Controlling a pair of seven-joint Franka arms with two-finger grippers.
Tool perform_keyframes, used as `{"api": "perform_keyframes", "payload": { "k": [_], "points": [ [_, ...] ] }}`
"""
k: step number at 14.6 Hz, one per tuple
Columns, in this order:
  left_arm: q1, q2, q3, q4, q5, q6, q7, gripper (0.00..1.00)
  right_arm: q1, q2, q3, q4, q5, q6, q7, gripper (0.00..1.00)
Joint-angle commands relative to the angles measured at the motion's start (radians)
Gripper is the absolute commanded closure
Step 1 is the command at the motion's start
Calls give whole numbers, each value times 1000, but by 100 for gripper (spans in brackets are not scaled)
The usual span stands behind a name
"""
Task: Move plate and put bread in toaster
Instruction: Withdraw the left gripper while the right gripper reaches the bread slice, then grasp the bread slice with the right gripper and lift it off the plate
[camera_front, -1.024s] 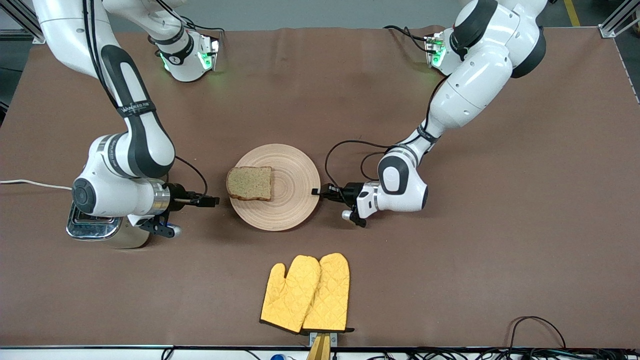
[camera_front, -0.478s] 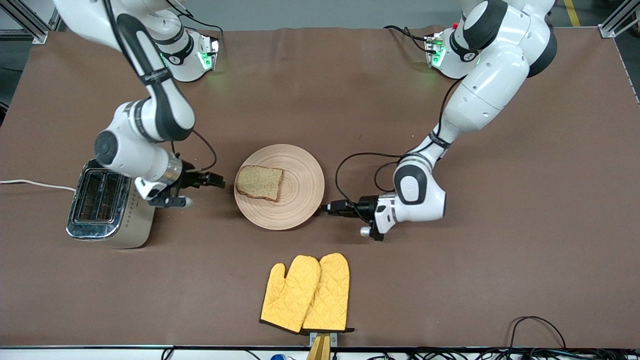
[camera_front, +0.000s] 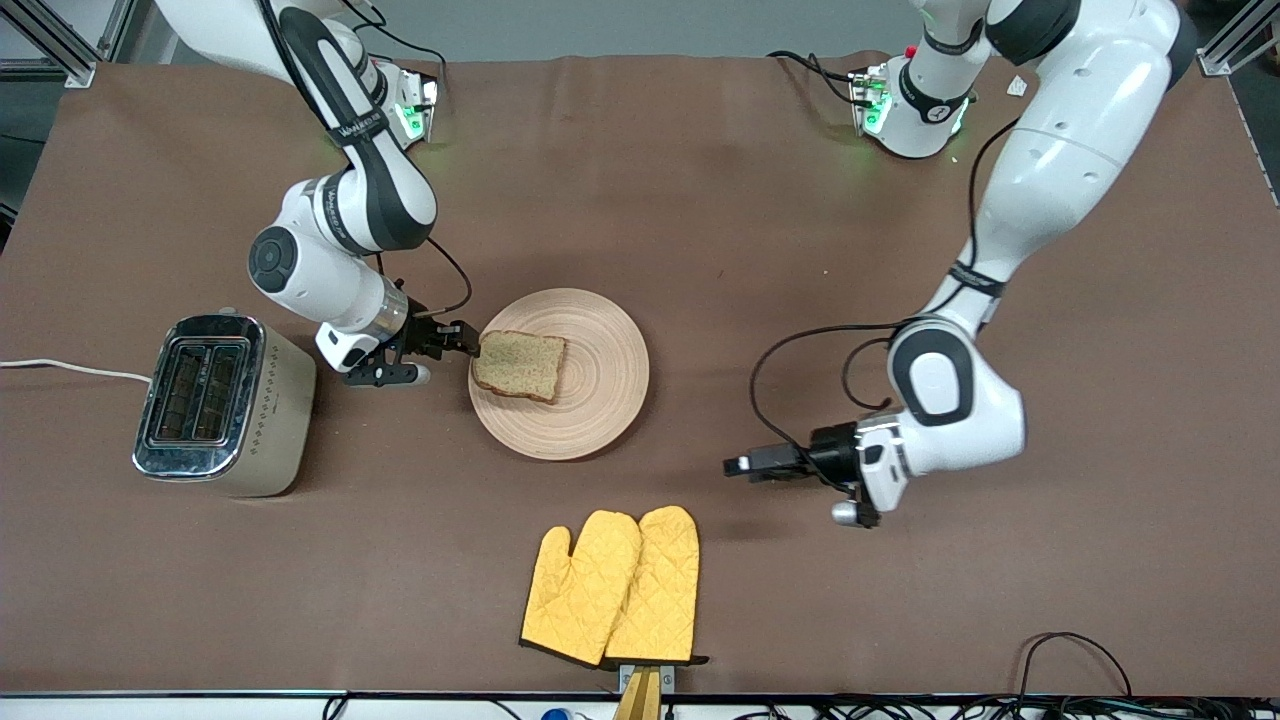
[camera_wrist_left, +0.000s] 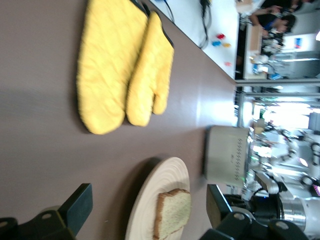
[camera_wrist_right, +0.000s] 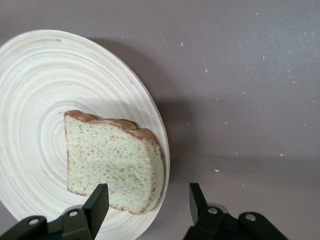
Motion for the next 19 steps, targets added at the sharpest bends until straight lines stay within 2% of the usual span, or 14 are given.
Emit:
{"api": "perform_keyframes", "payload": {
  "k": [1, 4, 7, 11, 16, 19],
  "points": [
    [33, -95, 2, -29, 200, -6, -176, 0, 7, 33, -4, -11, 30, 21, -12, 35],
    [44, -213, 30, -58, 504, -15, -423, 0, 14, 58, -4, -11, 48, 32, -11, 40],
    [62, -309, 33, -44, 747, -183, -601, 0, 34, 69, -4, -5, 91, 35, -11, 44],
    [104, -459, 33, -40, 983, -427, -633, 0, 43, 70, -6, 6, 94, 32, -11, 51],
    [179, -618, 31, -23, 1114, -666, -610, 0, 42, 83, -7, 12, 92, 27, -12, 62],
    [185, -695, 62, -26, 1106, -710, -573, 0, 45, 84, -7, 12, 92, 29, -12, 65]
  ]
}}
